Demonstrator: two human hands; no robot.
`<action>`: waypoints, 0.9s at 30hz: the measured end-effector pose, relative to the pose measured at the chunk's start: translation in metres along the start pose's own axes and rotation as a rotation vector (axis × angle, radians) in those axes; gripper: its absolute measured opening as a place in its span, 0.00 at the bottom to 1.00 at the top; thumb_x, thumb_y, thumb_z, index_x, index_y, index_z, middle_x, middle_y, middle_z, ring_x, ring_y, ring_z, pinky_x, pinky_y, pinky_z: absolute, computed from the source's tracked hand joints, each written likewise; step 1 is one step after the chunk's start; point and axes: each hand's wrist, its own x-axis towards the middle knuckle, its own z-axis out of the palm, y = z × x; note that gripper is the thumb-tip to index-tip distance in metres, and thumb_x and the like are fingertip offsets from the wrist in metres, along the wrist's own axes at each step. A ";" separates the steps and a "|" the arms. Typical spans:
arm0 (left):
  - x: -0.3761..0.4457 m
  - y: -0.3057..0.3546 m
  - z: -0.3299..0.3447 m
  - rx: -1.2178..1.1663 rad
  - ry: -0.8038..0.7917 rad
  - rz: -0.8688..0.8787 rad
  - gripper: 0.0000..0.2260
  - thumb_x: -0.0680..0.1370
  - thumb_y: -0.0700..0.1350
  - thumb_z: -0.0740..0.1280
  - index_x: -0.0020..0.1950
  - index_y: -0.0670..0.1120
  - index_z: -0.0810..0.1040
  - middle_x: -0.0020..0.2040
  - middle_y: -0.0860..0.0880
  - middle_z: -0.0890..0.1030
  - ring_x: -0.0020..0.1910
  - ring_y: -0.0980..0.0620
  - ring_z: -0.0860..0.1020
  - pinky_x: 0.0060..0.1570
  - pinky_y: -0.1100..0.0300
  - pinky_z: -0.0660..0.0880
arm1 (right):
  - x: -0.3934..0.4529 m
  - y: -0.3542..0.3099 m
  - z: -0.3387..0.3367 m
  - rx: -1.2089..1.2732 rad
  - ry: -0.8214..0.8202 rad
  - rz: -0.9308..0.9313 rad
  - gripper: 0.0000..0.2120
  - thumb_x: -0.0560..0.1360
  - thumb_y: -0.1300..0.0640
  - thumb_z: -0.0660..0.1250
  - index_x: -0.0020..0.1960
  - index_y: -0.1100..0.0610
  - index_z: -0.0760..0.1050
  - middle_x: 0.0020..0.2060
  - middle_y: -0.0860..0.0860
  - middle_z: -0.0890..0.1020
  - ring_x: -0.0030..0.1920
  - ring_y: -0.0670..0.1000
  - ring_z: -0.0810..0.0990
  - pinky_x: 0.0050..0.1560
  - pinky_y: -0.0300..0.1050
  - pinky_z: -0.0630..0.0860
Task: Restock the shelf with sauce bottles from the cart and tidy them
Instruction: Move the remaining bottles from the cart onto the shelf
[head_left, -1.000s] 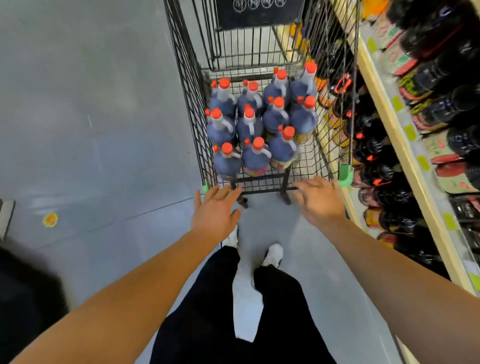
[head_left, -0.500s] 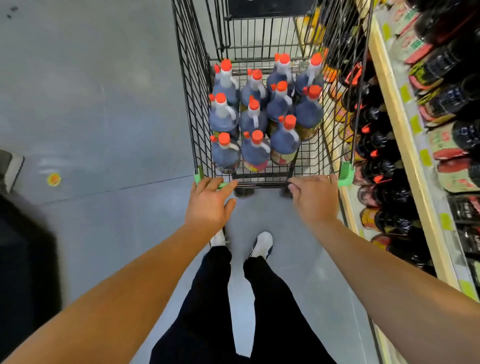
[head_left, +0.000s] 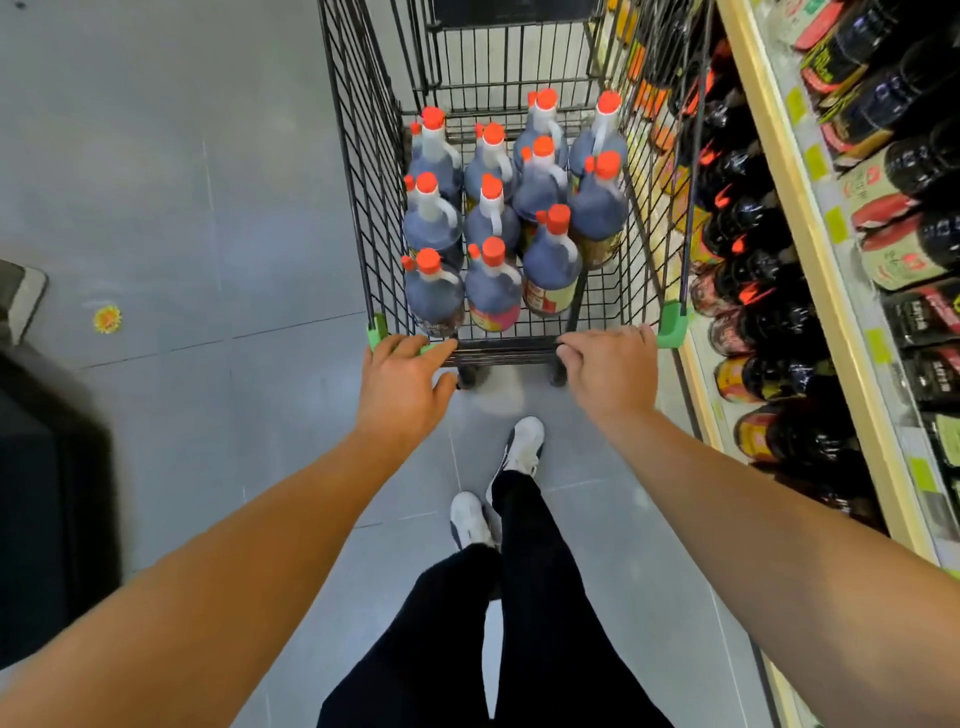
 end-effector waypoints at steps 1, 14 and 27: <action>-0.009 -0.002 0.002 -0.001 -0.003 -0.006 0.17 0.75 0.50 0.69 0.63 0.49 0.78 0.56 0.41 0.81 0.58 0.37 0.75 0.61 0.44 0.70 | -0.009 -0.002 0.002 0.004 -0.001 -0.002 0.09 0.77 0.48 0.64 0.47 0.49 0.83 0.41 0.50 0.85 0.47 0.59 0.76 0.66 0.59 0.64; -0.146 0.005 0.031 -0.052 -0.002 -0.092 0.17 0.75 0.51 0.69 0.63 0.49 0.78 0.58 0.39 0.80 0.60 0.36 0.74 0.62 0.41 0.70 | -0.138 -0.006 0.021 -0.017 -0.078 -0.009 0.09 0.78 0.49 0.63 0.53 0.47 0.82 0.47 0.50 0.85 0.53 0.57 0.77 0.71 0.59 0.58; -0.297 0.066 0.081 -0.134 -0.004 -0.163 0.19 0.75 0.50 0.69 0.65 0.50 0.77 0.60 0.40 0.80 0.61 0.36 0.73 0.64 0.41 0.69 | -0.271 0.047 0.029 -0.050 -0.121 -0.084 0.10 0.78 0.49 0.64 0.52 0.49 0.83 0.45 0.51 0.85 0.52 0.57 0.77 0.72 0.59 0.59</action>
